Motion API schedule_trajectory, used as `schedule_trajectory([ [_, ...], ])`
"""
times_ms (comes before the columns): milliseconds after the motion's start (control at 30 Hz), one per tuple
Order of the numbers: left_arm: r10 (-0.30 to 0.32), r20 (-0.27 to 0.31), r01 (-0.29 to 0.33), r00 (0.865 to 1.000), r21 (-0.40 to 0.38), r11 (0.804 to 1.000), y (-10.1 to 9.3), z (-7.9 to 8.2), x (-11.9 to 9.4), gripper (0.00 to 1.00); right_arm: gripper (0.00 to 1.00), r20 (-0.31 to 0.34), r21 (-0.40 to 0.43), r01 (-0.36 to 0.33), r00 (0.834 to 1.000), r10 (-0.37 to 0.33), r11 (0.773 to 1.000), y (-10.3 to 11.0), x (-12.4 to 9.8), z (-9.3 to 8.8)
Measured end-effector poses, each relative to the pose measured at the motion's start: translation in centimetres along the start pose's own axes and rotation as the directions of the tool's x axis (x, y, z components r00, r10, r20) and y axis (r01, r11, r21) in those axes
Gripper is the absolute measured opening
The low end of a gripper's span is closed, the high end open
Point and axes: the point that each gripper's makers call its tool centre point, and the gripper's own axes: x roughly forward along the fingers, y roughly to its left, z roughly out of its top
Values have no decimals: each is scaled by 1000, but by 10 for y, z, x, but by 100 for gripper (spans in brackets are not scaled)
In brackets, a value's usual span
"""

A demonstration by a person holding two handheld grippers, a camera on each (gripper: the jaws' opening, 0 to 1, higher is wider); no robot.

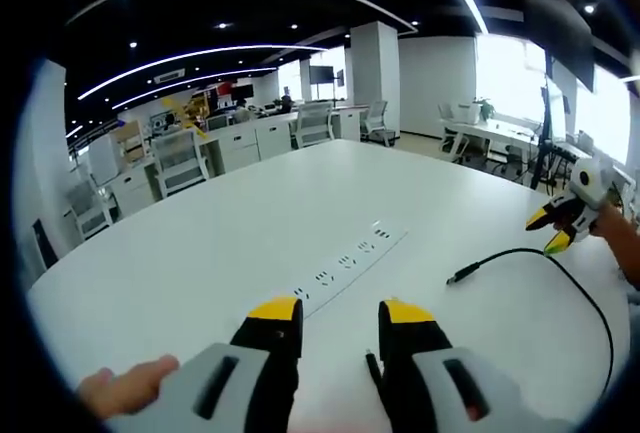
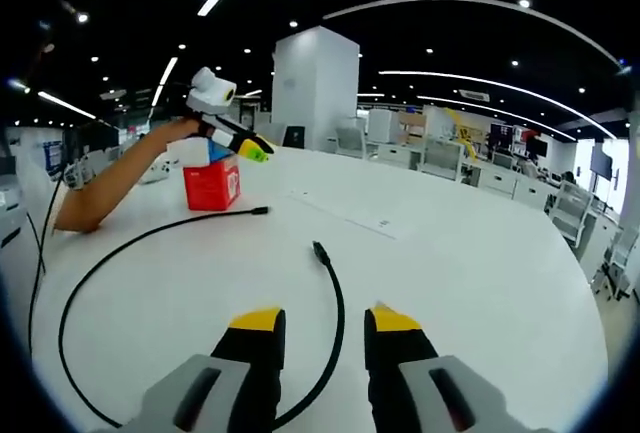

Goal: Find the data cable on the table. Grasp the USB connector end of the cable and insert it into the USB port on the table

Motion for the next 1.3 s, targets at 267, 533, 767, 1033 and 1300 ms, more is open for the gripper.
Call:
schedule_trajectory([
  [267,5,-3,-5,1000,1,1000,2,0,0,32,37,-73,-26,28,997,-30,999,5,2,-11],
  [533,24,-22,-24,999,1,1000,6,0,2,37,38,-91,-41,38,995,-42,998,4,-7,-9],
  [767,34,-30,-34,999,4,999,7,-2,2,39,38,-104,-22,64,992,-66,998,-4,-9,-14],
  [1033,36,-30,-36,999,1,999,8,-2,2,39,40,-86,-15,47,995,-48,999,-2,-8,-10],
  [1300,35,-27,-35,999,-1,999,8,-2,1,39,38,-69,9,25,997,-25,1000,-3,-3,-10],
])
